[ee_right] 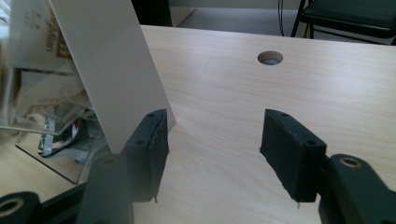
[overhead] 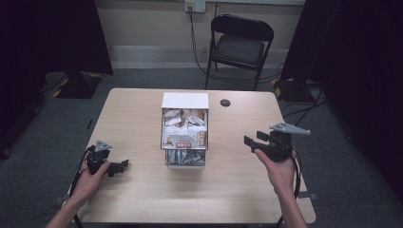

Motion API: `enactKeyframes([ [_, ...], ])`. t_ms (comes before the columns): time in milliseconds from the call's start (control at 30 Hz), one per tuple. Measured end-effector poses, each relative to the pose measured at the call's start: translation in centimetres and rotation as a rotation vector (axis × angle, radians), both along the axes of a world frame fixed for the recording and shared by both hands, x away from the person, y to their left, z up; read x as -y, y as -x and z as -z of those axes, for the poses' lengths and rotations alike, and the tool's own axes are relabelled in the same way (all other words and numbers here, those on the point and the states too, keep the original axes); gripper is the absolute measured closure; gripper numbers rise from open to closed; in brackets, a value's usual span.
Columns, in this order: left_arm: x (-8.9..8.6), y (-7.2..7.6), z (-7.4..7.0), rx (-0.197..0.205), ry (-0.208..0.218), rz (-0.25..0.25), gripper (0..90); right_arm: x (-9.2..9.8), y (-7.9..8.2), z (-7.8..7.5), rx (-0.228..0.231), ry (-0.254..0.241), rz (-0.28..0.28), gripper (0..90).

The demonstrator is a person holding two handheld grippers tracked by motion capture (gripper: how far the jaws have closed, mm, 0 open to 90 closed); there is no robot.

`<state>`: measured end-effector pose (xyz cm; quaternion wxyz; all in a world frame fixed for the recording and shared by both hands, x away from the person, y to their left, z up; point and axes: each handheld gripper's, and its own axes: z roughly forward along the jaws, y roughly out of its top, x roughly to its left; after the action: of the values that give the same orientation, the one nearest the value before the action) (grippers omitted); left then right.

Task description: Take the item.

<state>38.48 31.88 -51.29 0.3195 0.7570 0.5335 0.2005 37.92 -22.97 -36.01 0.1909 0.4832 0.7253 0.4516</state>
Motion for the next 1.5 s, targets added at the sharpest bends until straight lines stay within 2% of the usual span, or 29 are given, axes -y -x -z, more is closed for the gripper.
enactKeyframes([
  [133,0.0,0.0,0.0,0.000,0.001,0.000,0.0,-0.3,0.0,-0.8,0.027,-0.017,-0.014,41.0],
  [767,0.0,0.0,0.0,0.000,0.001,0.000,0.0,-2.5,-0.4,-4.1,0.080,-0.072,-0.094,44.3],
  [833,0.0,0.0,0.0,0.000,0.001,0.000,0.0,-2.8,-0.3,-4.7,0.097,-0.099,-0.121,44.3],
  [1000,0.0,0.0,0.0,0.000,0.001,0.000,0.0,-3.7,-0.2,-5.7,0.112,-0.122,-0.170,44.4],
  [1233,0.0,0.0,0.0,0.000,0.000,0.000,0.0,-5.7,0.1,-6.7,0.118,-0.119,-0.235,45.5],
  [1500,0.0,0.0,0.0,-0.001,-0.005,0.002,0.0,-7.9,-0.1,-7.5,0.151,-0.129,-0.301,49.9],
])
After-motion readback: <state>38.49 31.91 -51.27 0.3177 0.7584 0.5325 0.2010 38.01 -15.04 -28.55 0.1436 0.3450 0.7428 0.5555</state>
